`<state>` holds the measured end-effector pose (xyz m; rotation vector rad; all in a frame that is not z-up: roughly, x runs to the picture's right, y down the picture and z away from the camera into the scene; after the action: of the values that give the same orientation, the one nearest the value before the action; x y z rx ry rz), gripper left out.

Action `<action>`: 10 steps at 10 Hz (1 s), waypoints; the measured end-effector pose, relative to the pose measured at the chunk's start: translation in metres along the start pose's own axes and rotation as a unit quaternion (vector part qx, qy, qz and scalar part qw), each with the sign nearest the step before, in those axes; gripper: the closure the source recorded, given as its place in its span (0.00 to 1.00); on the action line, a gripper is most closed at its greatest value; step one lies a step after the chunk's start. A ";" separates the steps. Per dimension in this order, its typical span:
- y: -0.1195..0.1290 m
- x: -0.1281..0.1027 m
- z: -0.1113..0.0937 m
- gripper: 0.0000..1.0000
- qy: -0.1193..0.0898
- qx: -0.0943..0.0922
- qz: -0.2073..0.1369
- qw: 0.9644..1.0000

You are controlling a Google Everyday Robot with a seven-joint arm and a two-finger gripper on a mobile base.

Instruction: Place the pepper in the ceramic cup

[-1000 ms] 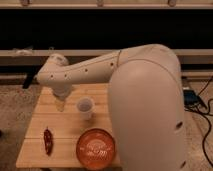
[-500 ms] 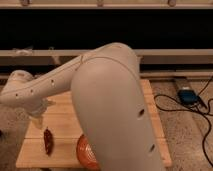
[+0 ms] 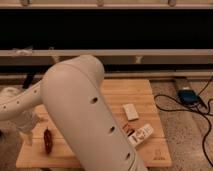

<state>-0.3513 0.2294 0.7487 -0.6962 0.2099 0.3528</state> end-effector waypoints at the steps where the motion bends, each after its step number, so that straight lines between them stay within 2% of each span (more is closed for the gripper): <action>1: -0.006 0.003 0.012 0.20 0.015 -0.014 0.015 1.000; 3: -0.028 0.014 0.027 0.20 0.033 -0.031 0.042 0.998; 7: -0.028 0.026 0.046 0.20 0.061 -0.058 0.051 0.995; 8: -0.024 0.025 0.047 0.24 0.063 -0.063 0.042 0.995; 10: -0.016 0.022 0.048 0.43 0.066 -0.067 0.028 0.995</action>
<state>-0.3219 0.2546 0.7875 -0.8492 0.3339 0.3774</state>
